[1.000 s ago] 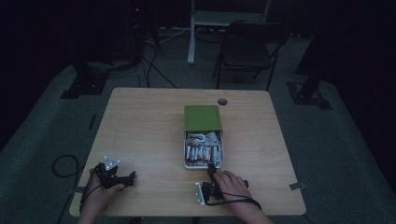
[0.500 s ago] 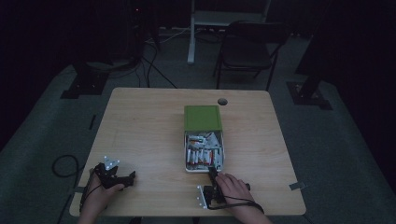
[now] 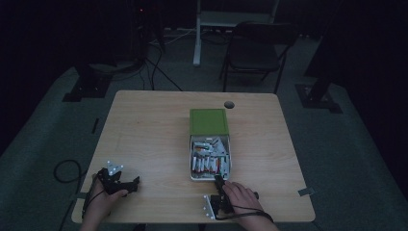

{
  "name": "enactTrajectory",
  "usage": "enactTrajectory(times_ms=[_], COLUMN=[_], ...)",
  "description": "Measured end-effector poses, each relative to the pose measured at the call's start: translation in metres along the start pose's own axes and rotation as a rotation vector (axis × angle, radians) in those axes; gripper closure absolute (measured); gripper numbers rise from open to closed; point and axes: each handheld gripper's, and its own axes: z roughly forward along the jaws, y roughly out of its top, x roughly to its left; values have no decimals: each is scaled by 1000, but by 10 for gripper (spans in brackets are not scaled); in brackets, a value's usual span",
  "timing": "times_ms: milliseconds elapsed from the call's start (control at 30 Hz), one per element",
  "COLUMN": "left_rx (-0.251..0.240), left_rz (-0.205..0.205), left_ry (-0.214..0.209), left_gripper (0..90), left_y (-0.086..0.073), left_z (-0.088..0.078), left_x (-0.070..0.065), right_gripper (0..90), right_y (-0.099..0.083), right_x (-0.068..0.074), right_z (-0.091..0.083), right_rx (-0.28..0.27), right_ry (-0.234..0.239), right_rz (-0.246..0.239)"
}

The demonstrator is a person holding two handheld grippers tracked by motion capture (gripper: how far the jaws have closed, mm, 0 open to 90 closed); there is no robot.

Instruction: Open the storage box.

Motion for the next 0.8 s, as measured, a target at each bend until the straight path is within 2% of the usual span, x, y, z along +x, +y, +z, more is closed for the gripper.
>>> enactTrajectory(times_ms=[133, 267, 367, 433, 467, 500, 533, 567, 600, 700, 733, 767, 800], left_rx=[0, 0, 0, 0, 0, 0, 0, 0, -1, -1, -1, -1, -2], left_rz=[0, 0, 0, -1, -1, 0, 0, 0, -2, -3, -3, -3, -3], left_ry=[0, 0, 0, 0, 0, 0, 0, 0, 0, 0, 0, 0, 0], left_gripper=[4, 4, 4, 4, 4, 4, 4, 4, 4, 4, 4, 4, 4], left_y=[0, 0, 0, 0, 0, 0, 0, 0, 0, 0, 0, 0, 0], left_z=[0, 0, 0, 0, 0, 0, 0, 0, 0, 0, 0, 0, 0], left_x=[0, 0, 0, 0, 0, 0, 0, 0, 0, 0, 0, 0, 0], right_gripper=[701, 625, 581, 555, 555, 516, 516, 505, 490, 477, 483, 483, 458], right_y=[-1, -3, -6, -9, -9, -12, -12, -14, -20, -27, -35, -35, -42], right_x=[-2, -6, -11, -17, -17, -23, -23, -27, -34, -42, -48, -48, -54], right_z=[-1, -3, -6, -10, -10, -14, -14, -16, -19, -22, -25, -25, -25], right_rx=[-10, -36, -62, -89, -89, -115, -115, -126, -155, -185, -205, -205, -222], right_ry=[22, 82, 111, 139, 139, 163, 163, 172, 176, 170, 174, 174, 205], right_rz=[18, 33, 70, 114, 114, 174, 174, 201, 264, 309, 372, 372, 439])
